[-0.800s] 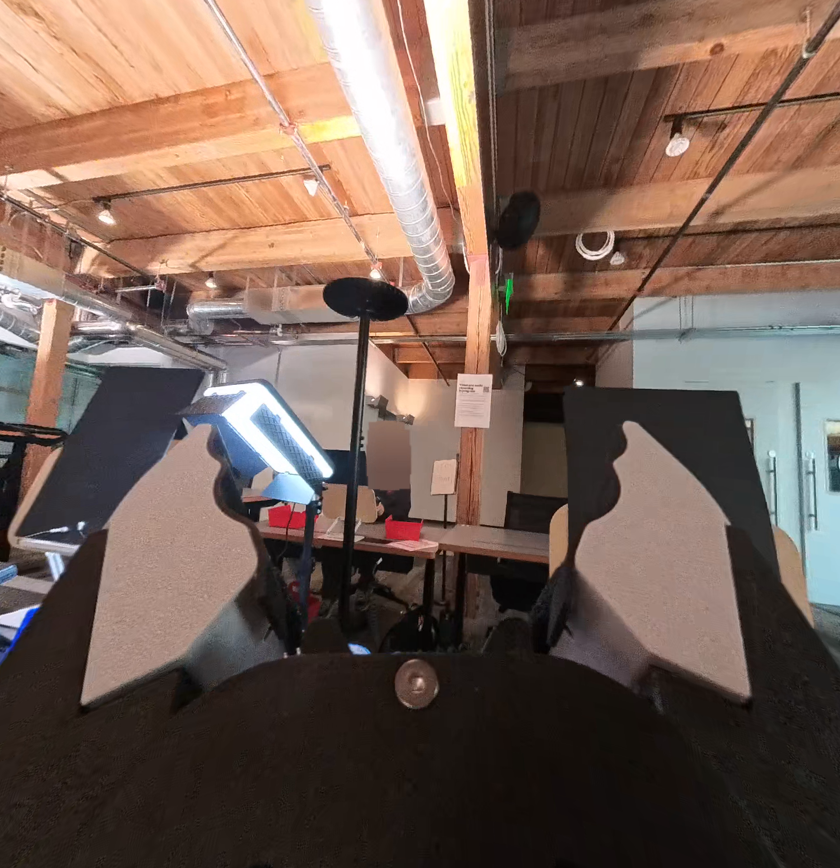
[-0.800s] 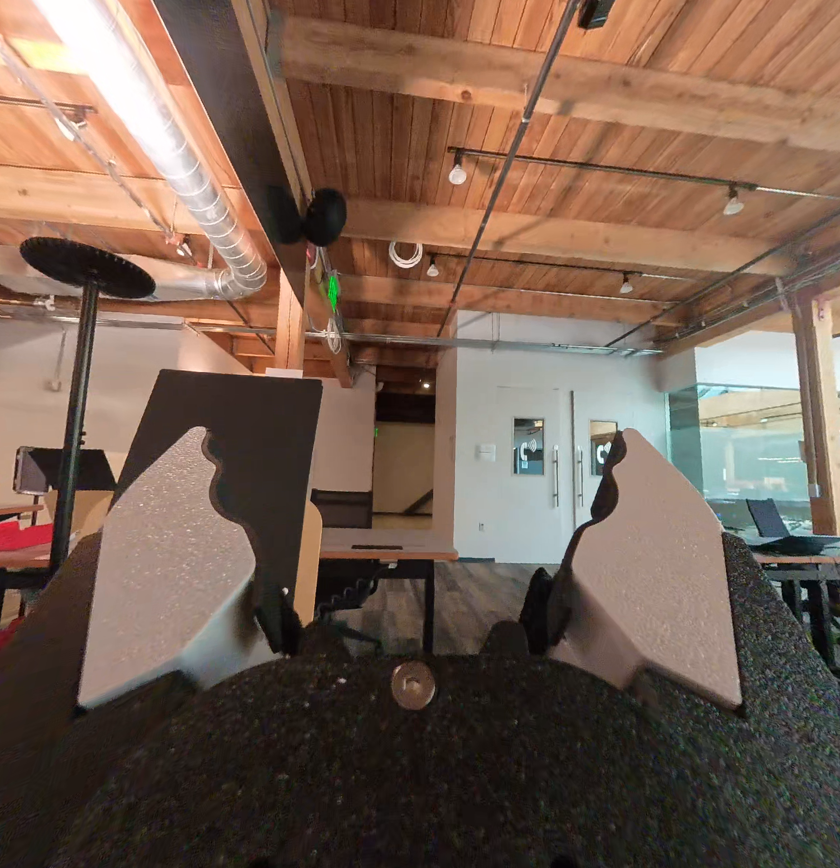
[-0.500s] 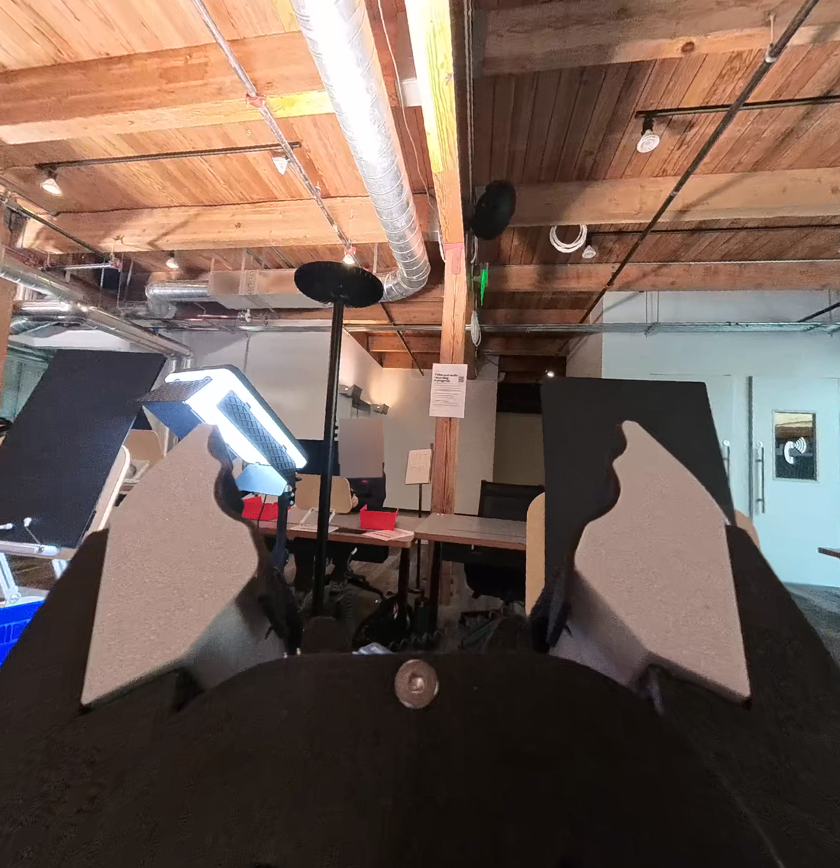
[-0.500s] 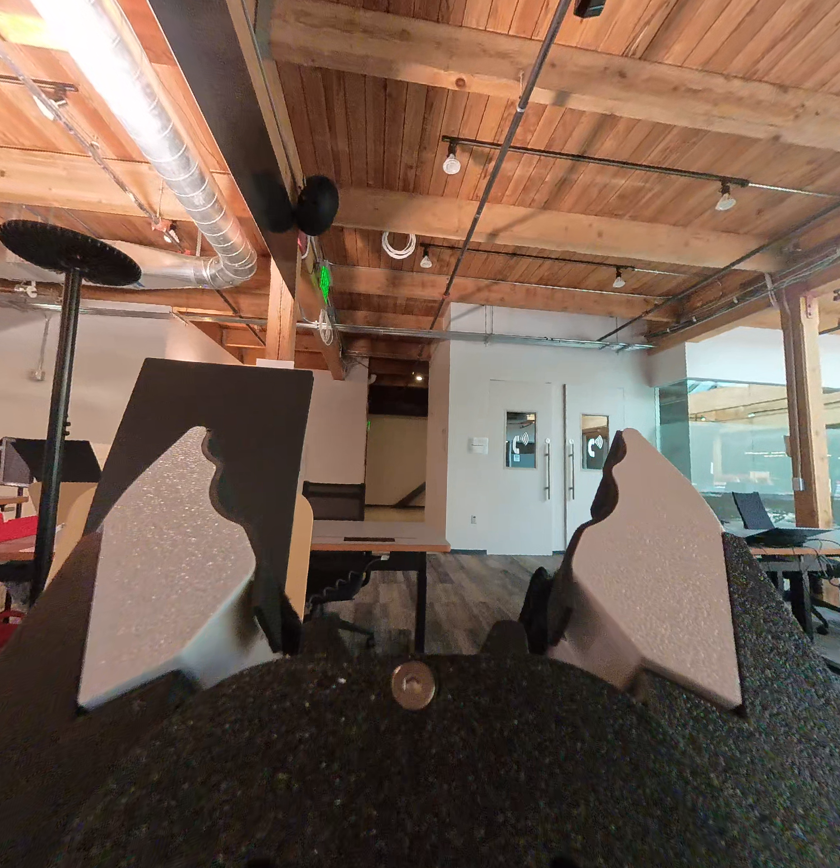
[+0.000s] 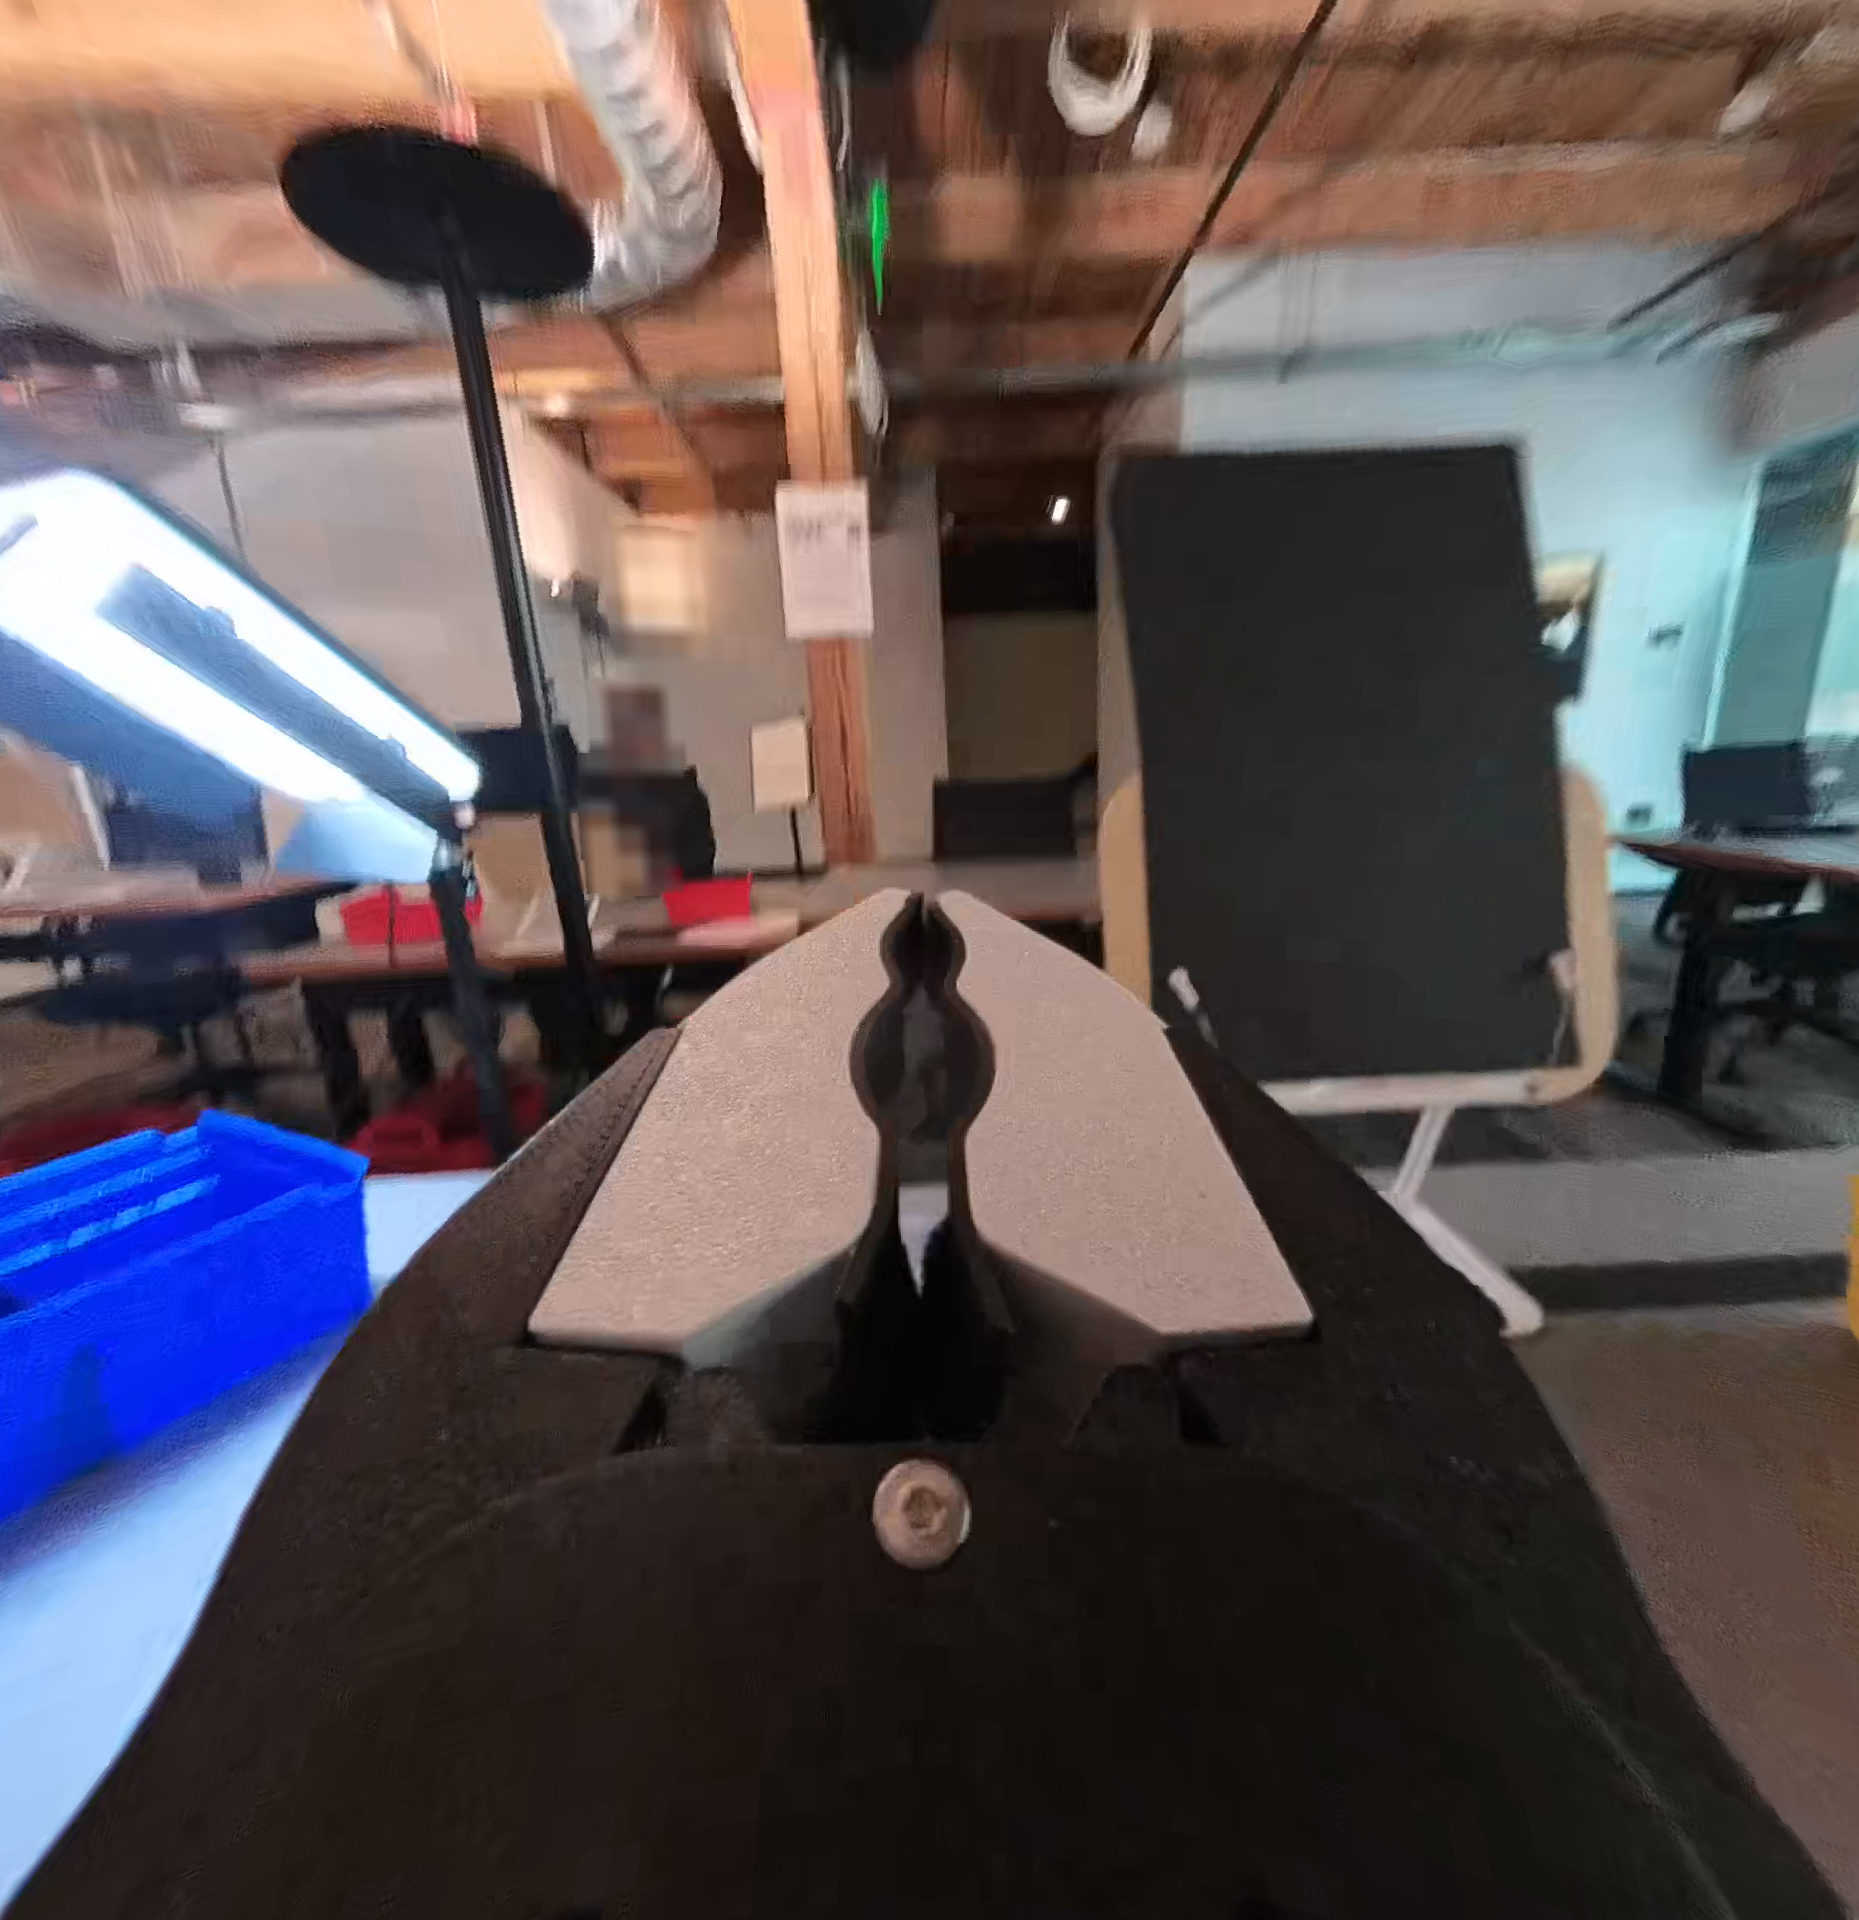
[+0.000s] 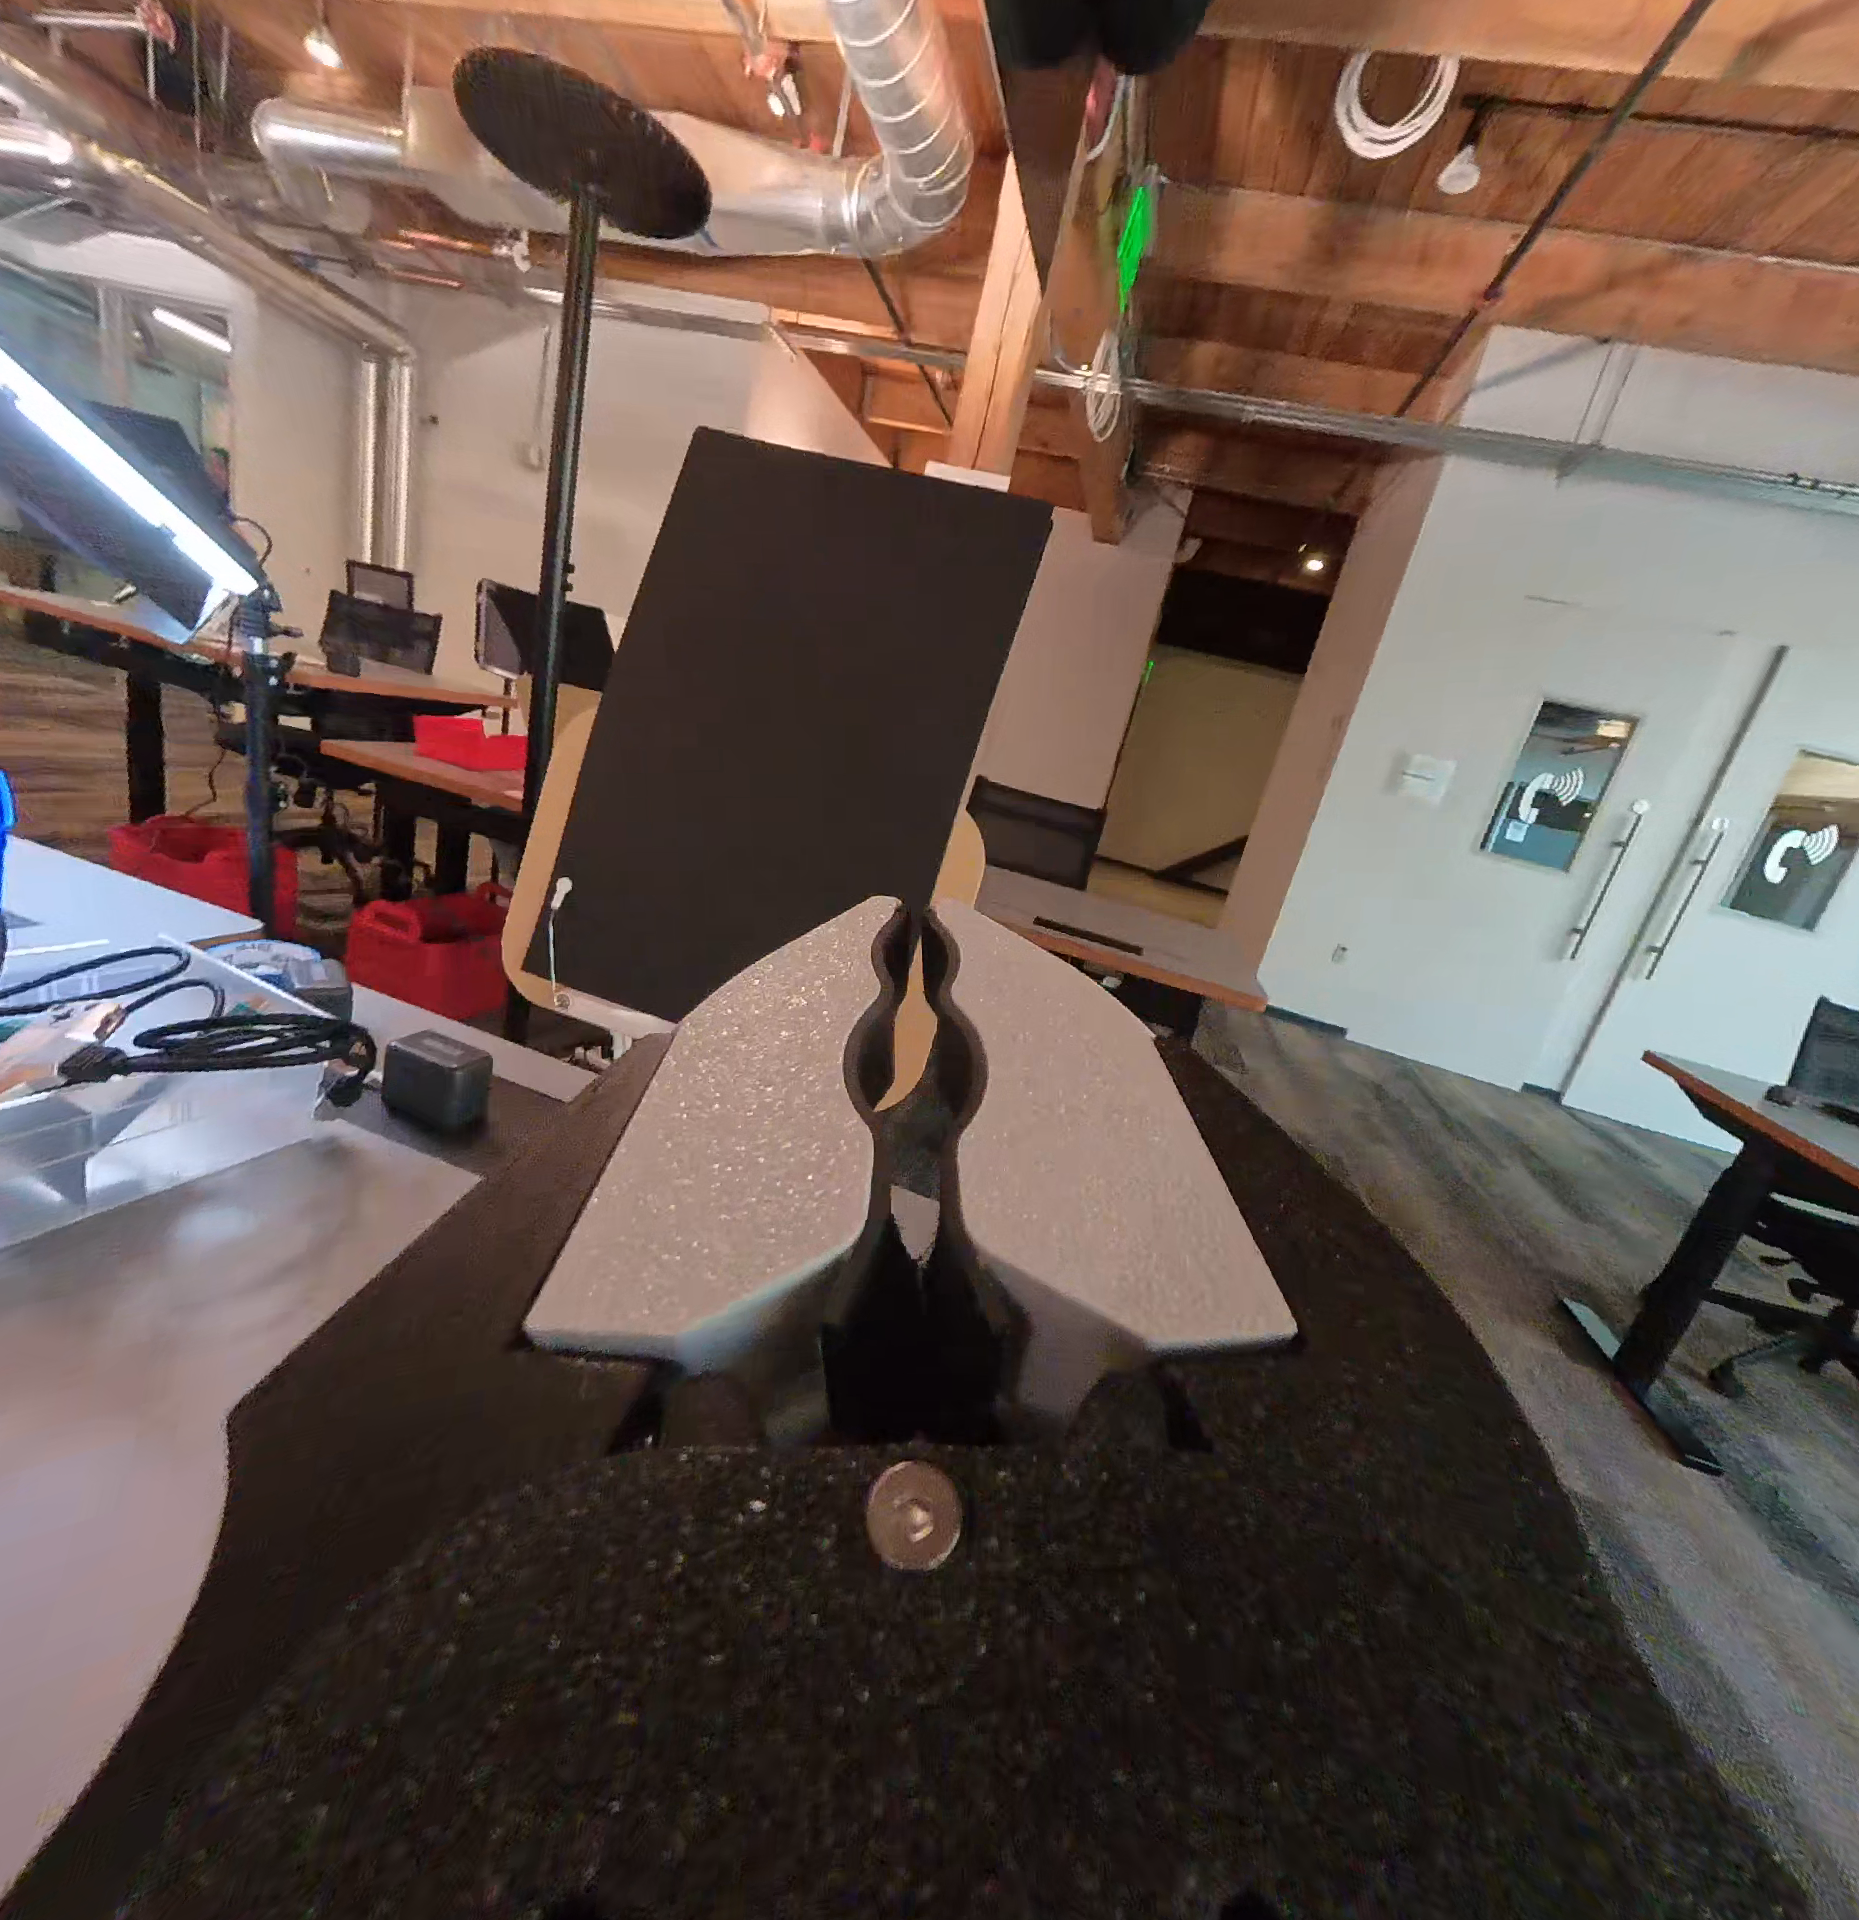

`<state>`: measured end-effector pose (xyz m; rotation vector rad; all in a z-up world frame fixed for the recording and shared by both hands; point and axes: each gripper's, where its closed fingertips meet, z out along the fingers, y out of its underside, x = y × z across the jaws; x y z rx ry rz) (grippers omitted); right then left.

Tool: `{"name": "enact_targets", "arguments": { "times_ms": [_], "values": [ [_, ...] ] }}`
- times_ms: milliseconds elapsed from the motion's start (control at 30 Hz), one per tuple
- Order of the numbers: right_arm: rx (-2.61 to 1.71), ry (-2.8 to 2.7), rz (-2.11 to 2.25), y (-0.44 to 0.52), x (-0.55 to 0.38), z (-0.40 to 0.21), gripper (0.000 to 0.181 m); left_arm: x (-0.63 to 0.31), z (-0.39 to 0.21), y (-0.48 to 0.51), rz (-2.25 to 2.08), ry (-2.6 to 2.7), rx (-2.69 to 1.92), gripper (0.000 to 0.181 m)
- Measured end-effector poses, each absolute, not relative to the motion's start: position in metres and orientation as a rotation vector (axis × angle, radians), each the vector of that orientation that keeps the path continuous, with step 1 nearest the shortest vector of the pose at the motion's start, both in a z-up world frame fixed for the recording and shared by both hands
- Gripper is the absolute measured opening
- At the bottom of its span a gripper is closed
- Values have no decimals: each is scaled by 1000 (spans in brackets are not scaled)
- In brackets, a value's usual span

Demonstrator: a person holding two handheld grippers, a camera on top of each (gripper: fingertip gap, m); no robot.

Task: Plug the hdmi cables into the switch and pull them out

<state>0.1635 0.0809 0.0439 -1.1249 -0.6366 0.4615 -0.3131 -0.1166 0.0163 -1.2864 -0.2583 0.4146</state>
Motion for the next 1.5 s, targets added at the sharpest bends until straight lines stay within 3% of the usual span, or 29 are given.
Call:
{"name": "enact_targets", "arguments": {
  "times_ms": [167,333,400,733,1133,1500],
  "values": [
    [-1159,-684,438,90,147,35,4,-375,-124,-60,327,-425,-1935,5],
    [-1190,-721,370,98,136,27,5,-362,-205,-31,-1,-424,-2249,54],
    [-1184,-731,364,99,131,27,6,-363,-221,-26,-26,-416,-2293,59],
    [-1127,-716,336,99,128,33,10,-373,-237,-20,-195,-438,-2184,54],
    [-1081,-704,326,95,128,40,10,-378,-253,-17,-64,-344,-2240,50],
    [-1044,-696,319,92,128,44,10,-375,-215,-32,3,-366,-2213,49]
  ]
}}
